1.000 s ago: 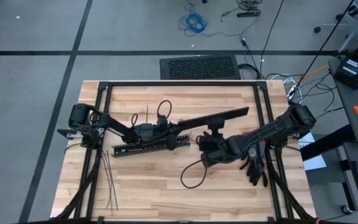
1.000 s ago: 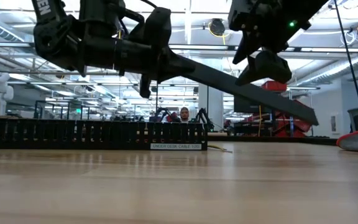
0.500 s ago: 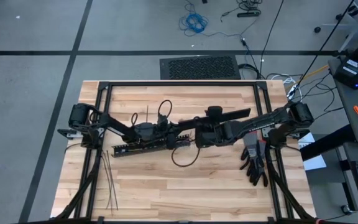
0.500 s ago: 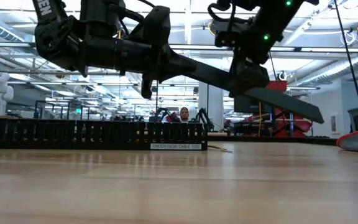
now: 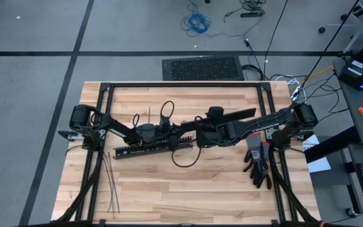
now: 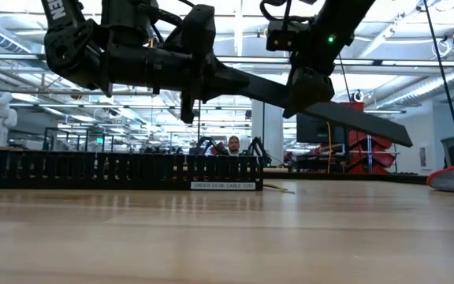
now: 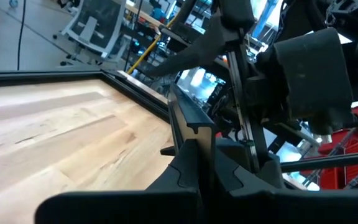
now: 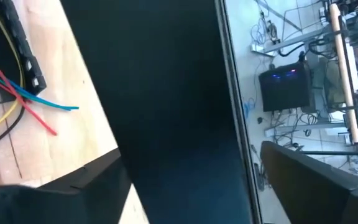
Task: Ziptie cables
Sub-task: Close the black cable duct
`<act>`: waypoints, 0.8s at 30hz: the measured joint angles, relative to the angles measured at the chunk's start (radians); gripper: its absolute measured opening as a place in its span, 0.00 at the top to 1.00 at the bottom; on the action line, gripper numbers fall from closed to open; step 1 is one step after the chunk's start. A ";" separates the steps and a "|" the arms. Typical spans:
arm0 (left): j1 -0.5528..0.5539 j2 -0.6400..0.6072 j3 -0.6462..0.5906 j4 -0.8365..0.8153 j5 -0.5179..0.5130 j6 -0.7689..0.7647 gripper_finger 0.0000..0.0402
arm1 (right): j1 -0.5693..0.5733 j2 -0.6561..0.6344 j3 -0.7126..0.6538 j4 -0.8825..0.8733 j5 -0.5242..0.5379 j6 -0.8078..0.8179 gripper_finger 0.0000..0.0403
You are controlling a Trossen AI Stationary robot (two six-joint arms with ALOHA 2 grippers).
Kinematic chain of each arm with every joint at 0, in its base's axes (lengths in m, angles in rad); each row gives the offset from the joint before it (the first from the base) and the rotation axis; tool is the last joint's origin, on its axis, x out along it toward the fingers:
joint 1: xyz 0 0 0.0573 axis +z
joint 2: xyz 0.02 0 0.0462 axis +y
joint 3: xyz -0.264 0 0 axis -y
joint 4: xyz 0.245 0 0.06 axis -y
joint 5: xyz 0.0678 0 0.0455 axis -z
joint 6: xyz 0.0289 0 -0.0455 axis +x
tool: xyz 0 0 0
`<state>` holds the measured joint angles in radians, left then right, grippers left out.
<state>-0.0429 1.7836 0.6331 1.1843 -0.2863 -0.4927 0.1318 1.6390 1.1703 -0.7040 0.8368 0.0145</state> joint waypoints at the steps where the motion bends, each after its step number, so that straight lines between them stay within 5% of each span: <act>1: 0.000 0.000 0.000 0.000 0.000 0.000 0.99 | 0.000 0.000 0.000 0.001 0.000 -0.001 0.19; 9: 0.004 0.000 0.000 0.007 0.001 0.000 0.98 | 0.001 0.000 0.000 0.024 -0.011 -0.075 0.41; 15: 0.005 0.000 0.000 0.015 0.020 0.030 0.98 | 0.000 0.000 0.000 0.024 -0.015 -0.085 0.43; 20: 0.004 0.000 0.001 0.011 0.080 0.312 0.97 | -0.003 0.000 0.000 0.002 -0.012 -0.140 0.45; 24: -0.018 0.001 0.002 -0.003 0.083 0.567 0.92 | -0.036 -0.009 0.004 -0.014 -0.134 -0.177 0.46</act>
<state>-0.0608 1.7847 0.6353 1.1814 -0.2038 0.0747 0.0957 1.6296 1.1747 -0.7184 0.7032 -0.1628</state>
